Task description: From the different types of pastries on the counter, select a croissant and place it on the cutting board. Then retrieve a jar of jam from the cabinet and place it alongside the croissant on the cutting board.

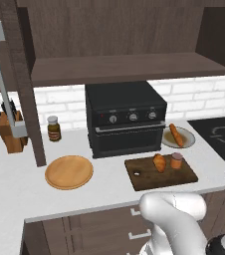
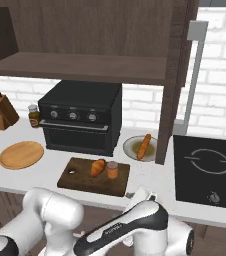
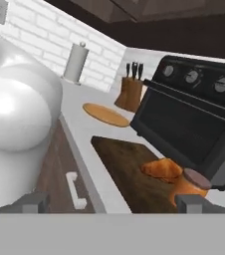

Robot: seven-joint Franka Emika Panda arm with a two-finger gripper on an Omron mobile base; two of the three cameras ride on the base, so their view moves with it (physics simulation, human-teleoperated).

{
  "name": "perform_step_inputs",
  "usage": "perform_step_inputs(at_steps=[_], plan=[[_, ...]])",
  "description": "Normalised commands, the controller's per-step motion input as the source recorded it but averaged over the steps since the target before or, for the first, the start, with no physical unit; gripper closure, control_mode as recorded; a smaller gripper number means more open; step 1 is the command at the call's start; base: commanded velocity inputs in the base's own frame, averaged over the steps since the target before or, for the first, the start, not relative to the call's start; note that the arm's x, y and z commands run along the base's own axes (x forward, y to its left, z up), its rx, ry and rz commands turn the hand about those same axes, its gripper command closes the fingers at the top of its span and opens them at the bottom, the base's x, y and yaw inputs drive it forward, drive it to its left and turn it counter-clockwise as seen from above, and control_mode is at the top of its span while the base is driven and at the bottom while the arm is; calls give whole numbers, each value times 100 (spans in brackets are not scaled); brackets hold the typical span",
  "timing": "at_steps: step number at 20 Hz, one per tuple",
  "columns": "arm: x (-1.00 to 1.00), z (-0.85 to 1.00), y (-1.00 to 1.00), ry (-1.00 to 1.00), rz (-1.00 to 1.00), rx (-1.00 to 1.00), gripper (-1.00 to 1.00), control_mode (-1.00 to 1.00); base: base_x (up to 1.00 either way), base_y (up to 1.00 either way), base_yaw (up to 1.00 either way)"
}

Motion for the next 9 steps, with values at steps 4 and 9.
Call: perform_step_inputs(at_steps=[4, 9], plan=[[-97, 0, -40, -20, 0, 0, -100, -100, 0, 0, 0], [-14, 0, 0, -1, 0, 0, -100, -100, 0, 0, 0]])
